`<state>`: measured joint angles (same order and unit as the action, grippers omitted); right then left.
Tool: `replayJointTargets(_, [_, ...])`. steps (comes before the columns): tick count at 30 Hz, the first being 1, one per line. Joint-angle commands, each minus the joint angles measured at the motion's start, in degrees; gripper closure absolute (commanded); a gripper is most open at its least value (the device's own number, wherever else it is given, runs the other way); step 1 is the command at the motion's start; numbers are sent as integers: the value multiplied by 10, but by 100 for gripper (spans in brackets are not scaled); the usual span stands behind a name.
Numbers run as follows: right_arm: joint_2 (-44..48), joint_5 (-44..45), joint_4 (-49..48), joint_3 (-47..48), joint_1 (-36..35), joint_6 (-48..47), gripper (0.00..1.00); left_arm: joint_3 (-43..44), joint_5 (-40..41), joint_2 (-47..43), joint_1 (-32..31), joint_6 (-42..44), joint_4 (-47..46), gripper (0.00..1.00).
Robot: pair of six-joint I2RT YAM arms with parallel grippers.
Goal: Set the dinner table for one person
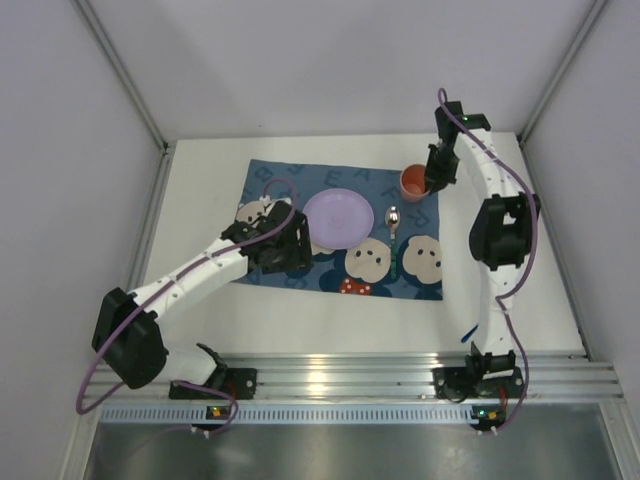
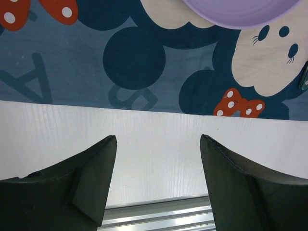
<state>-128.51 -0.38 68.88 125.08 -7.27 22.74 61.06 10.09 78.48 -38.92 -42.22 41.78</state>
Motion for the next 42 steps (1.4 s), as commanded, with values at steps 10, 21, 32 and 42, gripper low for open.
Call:
replayJointTargets(10, [-36,-20,31,90,6,17,52,13,-5,-8,11,20,4,25])
replayJointTargets(21, [1,-51,-17,121,5,17,38,7,-9,-13,17,20,2,25])
replayJointTargets(32, [239,169,-57,-166,15,13,41,26,-11,-13,17,28,17,25])
replayJointTargets(42, [533,201,-96,-614,165,114,18,32,-47,-1,13,31,23,26])
